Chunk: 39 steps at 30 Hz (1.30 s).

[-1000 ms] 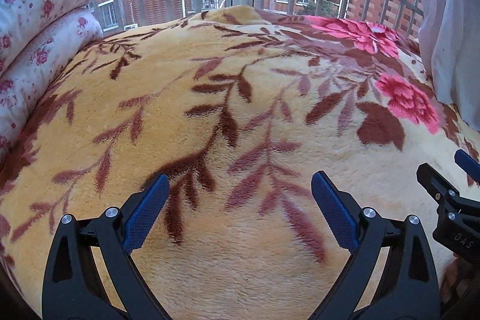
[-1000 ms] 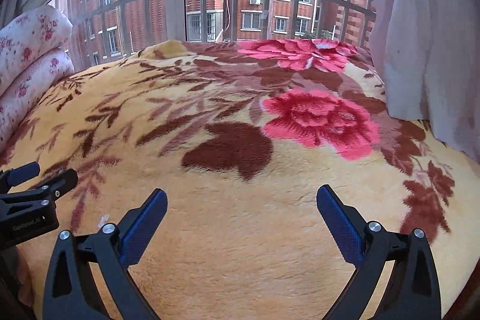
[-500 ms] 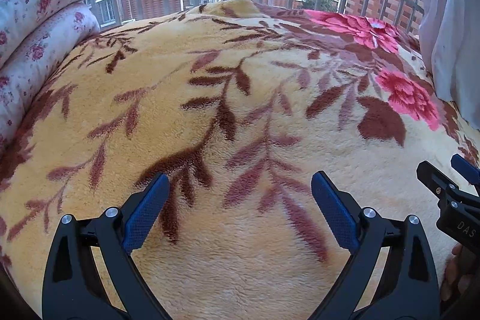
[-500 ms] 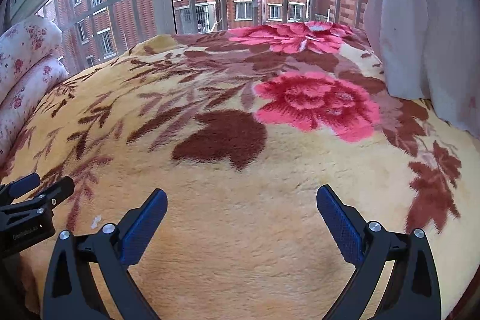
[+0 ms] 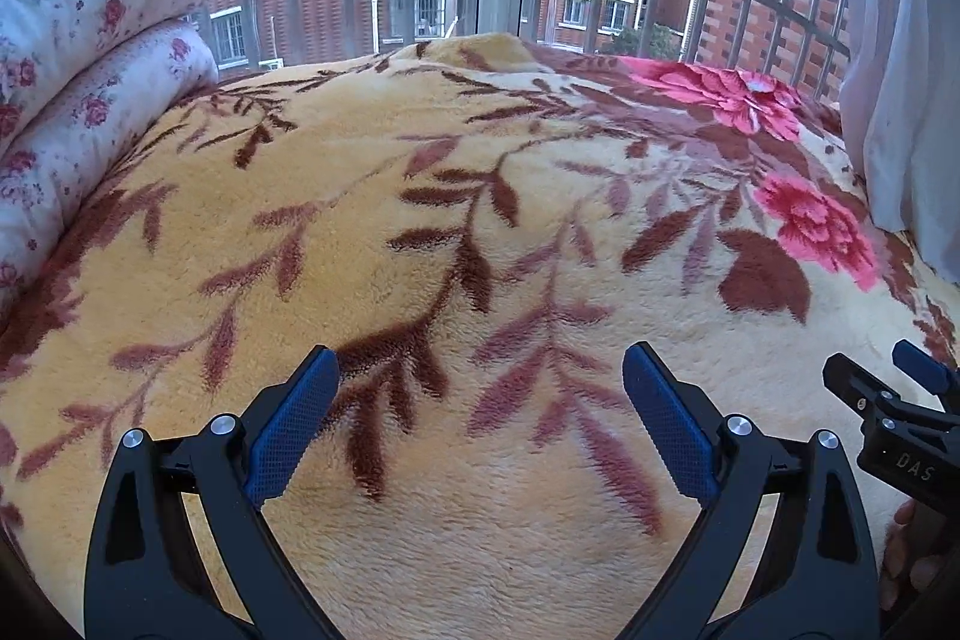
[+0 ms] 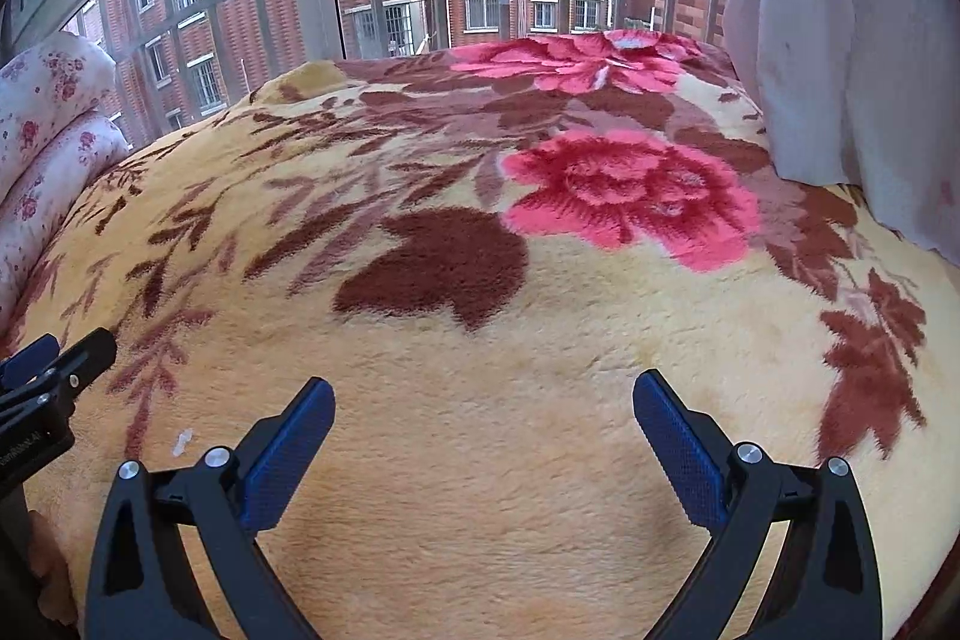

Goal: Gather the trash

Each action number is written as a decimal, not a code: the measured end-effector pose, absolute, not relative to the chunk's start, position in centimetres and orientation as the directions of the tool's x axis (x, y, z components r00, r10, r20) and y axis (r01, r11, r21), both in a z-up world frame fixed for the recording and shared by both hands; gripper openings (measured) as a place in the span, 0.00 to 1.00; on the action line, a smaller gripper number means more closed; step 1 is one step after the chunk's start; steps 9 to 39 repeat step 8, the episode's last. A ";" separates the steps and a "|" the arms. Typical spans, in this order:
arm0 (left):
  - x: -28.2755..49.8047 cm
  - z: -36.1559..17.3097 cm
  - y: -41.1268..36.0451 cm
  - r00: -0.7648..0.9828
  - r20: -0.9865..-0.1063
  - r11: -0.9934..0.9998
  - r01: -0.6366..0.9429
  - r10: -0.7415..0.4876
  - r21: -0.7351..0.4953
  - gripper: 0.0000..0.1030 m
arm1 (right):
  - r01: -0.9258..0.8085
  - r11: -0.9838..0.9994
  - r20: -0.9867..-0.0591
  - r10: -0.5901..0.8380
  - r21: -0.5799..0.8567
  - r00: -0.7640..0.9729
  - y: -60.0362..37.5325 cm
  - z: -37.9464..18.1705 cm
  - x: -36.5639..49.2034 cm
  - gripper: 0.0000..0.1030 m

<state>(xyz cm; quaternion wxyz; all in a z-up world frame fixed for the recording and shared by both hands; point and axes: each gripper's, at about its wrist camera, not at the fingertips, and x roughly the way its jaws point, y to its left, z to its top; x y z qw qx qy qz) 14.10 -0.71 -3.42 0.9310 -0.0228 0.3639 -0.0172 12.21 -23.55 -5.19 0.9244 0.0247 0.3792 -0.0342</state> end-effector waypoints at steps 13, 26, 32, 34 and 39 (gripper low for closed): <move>14.5 -4.1 -0.7 0.695 -0.716 0.997 0.025 -0.069 -0.072 0.90 | 0.086 0.996 -0.701 -0.050 0.016 0.711 -23.6 -5.3 12.2 0.96; 14.5 -4.1 -0.7 0.695 -0.716 0.997 0.025 -0.069 -0.072 0.90 | 0.086 0.996 -0.701 -0.050 0.016 0.711 -23.6 -5.3 12.2 0.96; 14.5 -4.1 -0.7 0.695 -0.716 0.997 0.025 -0.069 -0.072 0.90 | 0.086 0.996 -0.701 -0.050 0.016 0.711 -23.6 -5.3 12.2 0.96; 14.5 -4.1 -0.7 0.695 -0.716 0.997 0.025 -0.069 -0.072 0.90 | 0.086 0.996 -0.701 -0.050 0.016 0.711 -23.6 -5.3 12.2 0.96; 14.5 -4.1 -0.7 0.695 -0.716 0.997 0.025 -0.069 -0.072 0.90 | 0.086 0.996 -0.701 -0.050 0.016 0.711 -23.6 -5.3 12.2 0.96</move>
